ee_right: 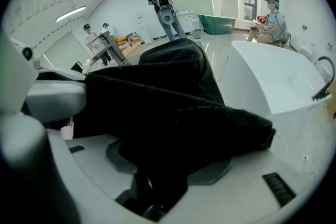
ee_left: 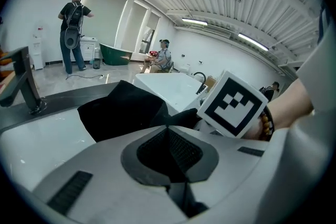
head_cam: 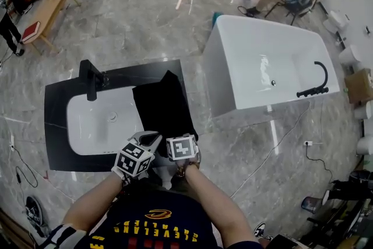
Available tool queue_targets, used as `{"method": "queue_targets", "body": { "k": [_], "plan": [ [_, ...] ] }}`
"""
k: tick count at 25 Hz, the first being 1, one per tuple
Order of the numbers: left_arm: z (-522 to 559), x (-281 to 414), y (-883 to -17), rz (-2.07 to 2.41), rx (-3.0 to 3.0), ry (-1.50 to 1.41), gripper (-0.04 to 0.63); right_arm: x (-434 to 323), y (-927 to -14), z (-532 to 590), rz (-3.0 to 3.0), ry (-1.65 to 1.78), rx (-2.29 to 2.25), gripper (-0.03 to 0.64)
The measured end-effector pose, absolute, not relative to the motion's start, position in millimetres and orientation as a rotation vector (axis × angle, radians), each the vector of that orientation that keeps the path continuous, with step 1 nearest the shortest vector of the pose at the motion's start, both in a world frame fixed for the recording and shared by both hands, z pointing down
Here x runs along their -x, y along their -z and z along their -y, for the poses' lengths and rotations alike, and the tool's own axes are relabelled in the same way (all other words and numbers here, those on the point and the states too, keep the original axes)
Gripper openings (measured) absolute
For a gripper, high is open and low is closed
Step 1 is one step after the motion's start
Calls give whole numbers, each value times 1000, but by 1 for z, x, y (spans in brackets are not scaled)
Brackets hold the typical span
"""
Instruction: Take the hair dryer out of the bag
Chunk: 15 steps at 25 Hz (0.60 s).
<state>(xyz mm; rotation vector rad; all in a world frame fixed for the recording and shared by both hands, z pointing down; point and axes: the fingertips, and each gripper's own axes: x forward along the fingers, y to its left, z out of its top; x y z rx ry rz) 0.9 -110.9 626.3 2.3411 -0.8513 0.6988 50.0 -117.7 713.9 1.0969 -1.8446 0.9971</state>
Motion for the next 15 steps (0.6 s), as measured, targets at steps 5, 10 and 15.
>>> {"method": "queue_targets", "body": {
  "k": [5,10,15],
  "plan": [
    [111,-4,-625,846,-2384,-687,12,-63,-706,91,1798,-1017,-1096,215],
    [119,-1,-622,867,-2403,-681,12,-76,-703,69,1799,-1005,-1075,213],
    [119,-2,-625,872,-2400,-689,12,-87,-701,39,1794,-1008,-1028,213]
  ]
}}
